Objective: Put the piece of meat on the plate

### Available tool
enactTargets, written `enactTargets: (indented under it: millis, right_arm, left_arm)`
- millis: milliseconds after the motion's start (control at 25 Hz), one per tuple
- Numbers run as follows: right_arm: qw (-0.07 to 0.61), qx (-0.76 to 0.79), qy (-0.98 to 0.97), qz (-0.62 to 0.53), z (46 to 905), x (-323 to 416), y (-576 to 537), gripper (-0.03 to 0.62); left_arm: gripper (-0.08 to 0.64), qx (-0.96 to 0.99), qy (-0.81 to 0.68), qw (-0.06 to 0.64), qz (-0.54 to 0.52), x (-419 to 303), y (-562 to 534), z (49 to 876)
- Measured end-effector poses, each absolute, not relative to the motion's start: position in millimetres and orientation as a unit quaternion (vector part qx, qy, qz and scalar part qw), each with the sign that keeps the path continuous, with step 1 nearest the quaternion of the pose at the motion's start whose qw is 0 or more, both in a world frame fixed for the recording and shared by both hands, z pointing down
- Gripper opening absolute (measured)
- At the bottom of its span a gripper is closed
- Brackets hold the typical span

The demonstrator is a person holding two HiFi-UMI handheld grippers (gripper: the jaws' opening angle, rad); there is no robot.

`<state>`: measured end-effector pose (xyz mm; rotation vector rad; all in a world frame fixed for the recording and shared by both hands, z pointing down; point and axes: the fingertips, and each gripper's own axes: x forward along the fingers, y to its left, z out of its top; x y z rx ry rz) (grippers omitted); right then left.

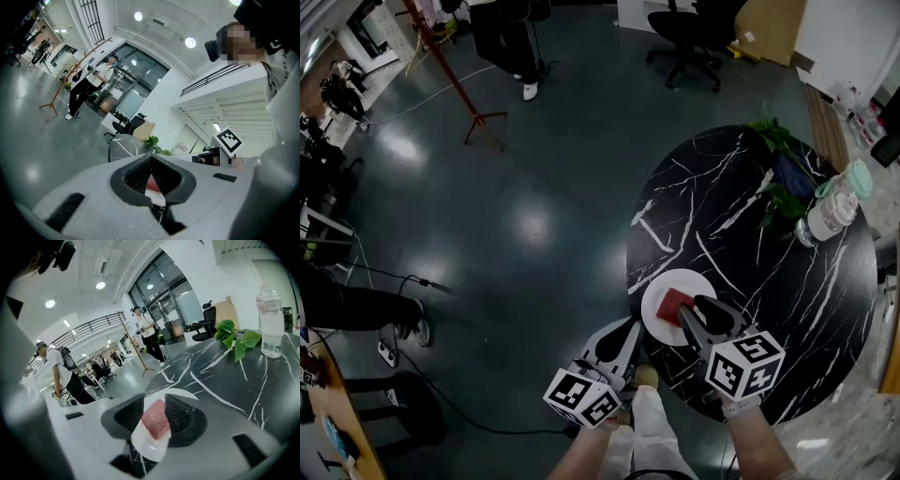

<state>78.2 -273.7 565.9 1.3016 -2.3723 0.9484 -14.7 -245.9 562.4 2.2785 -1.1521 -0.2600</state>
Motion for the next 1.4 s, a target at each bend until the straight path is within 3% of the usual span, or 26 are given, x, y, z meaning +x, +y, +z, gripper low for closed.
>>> enactTargets:
  millis: [480,600,680,920,1400]
  right_arm:
    - [0.074,0.425,-0.848,0.308,526.8,75.4,-251.1,0.108]
    - [0.066,0.431,-0.85,0.295,513.7,78.1,-243.1,0.031]
    - [0.074,0.431,-0.853,0.284,506.1,77.1,-236.3,0.015]
    - [0.099,0.426,-0.868,0.234,479.2,69.8,-212.3,0.011]
    - [0.086,0.438,-0.872,0.203,427.8,62.0,-163.6,0.011]
  left_arm:
    - [0.009,0.859,-0.421,0.272,-0.101,-7.9,-239.3,539.5]
    - [0.009,0.866,-0.411,0.266,-0.103,-1.9,-237.4,528.2]
    - [0.009,0.869,-0.406,0.263,-0.106,1.5,-235.6,518.5]
    - [0.009,0.882,-0.384,0.252,-0.106,10.6,-222.4,494.6]
    - [0.009,0.9,-0.349,0.239,-0.103,11.0,-177.9,449.8]
